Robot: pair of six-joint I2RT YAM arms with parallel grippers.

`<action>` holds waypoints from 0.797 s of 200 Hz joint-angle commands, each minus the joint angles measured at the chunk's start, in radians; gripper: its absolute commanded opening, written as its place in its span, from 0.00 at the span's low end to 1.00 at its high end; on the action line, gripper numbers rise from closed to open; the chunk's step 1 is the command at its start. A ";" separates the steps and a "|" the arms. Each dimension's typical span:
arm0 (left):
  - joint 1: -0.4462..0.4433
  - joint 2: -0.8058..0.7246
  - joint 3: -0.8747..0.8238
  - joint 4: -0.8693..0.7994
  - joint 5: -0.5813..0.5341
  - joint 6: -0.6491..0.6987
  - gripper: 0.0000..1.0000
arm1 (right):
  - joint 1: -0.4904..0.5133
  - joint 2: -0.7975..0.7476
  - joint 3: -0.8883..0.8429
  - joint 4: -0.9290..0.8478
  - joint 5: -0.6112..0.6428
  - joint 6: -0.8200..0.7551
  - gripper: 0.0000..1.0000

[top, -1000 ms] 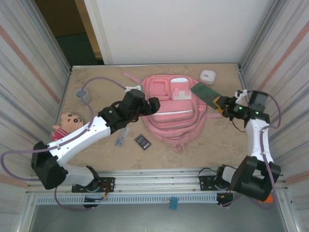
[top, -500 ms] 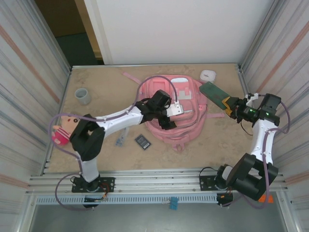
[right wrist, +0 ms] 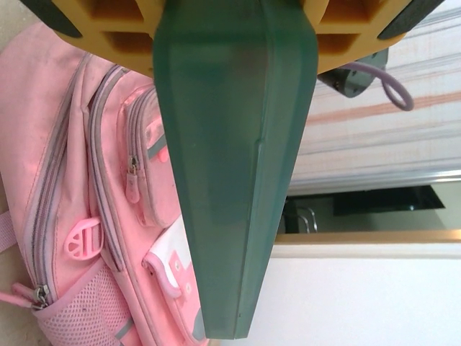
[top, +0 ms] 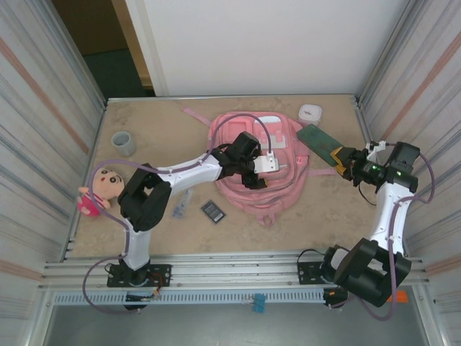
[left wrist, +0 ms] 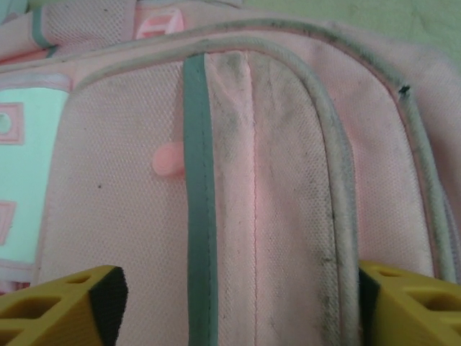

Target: Pack the student bag

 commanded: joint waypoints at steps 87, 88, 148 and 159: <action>0.039 -0.277 -0.029 -0.006 -0.217 -0.373 0.00 | -0.016 -0.071 0.031 0.032 -0.043 -0.001 0.13; 0.040 -0.279 -0.027 -0.009 -0.215 -0.379 0.00 | -0.016 -0.073 0.031 0.033 -0.042 0.000 0.13; 0.134 -0.304 0.084 -0.090 -0.177 -0.634 0.00 | 0.111 -0.233 0.018 -0.041 0.105 0.125 0.13; 0.144 -0.308 0.094 -0.093 -0.178 -0.669 0.00 | 0.157 -0.270 0.005 -0.070 0.148 0.146 0.14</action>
